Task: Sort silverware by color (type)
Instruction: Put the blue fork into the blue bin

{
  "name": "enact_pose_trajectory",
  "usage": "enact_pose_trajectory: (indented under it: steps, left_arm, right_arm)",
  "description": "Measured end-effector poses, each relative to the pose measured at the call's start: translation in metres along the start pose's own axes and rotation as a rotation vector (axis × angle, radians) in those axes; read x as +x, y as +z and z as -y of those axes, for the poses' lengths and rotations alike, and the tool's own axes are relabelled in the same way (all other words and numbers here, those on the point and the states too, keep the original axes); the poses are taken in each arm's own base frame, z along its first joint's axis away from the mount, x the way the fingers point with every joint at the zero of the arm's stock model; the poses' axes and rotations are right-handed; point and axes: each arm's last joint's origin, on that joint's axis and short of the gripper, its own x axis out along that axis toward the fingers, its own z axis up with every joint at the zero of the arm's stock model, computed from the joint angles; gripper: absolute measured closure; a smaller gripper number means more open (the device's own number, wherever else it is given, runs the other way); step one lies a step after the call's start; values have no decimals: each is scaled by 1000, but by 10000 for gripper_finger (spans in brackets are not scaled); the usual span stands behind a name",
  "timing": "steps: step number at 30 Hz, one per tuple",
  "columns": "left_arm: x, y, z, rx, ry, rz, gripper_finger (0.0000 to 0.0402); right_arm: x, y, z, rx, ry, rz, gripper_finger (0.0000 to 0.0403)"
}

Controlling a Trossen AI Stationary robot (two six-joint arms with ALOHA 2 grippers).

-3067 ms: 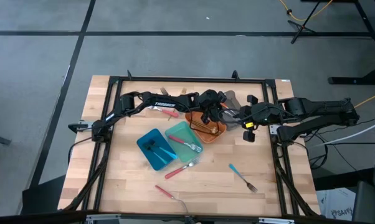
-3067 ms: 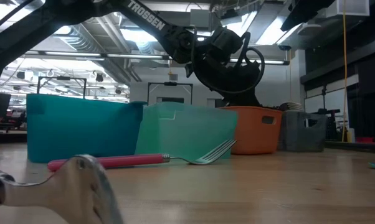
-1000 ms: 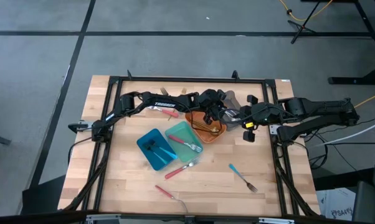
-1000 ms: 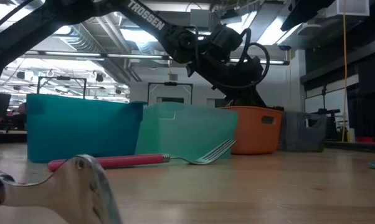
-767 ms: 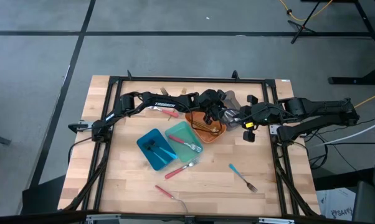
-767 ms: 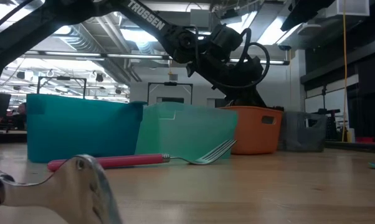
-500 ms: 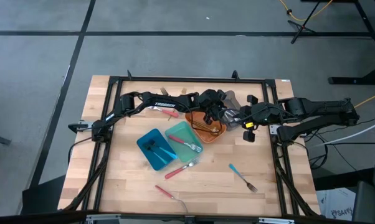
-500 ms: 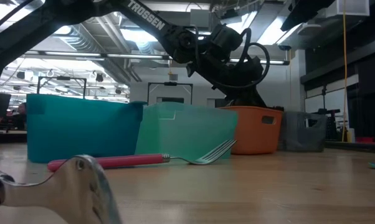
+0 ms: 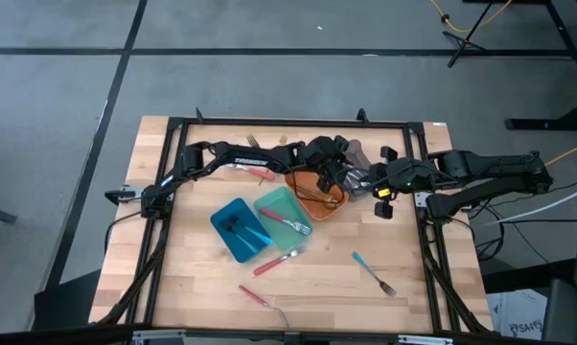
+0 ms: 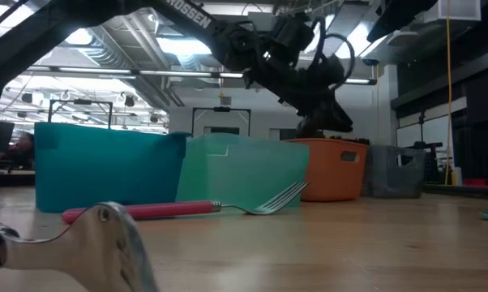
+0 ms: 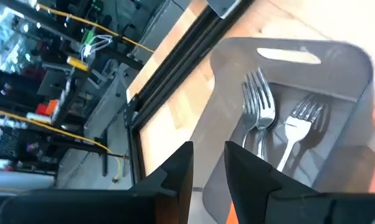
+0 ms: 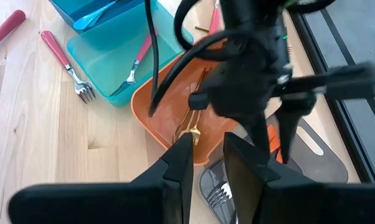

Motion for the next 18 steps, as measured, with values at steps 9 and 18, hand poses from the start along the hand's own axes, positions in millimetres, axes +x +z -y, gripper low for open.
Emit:
enact_pose_trajectory:
  steps: [9,18]
  left_arm:
    - [-26,11,-25,-70,20,13,317]
    - [-58,13,-42,-101,-56,-65,317]
  right_arm:
    - [0,0,0,1,1,-1,322]
    - [0,0,0,0,3,0,322]
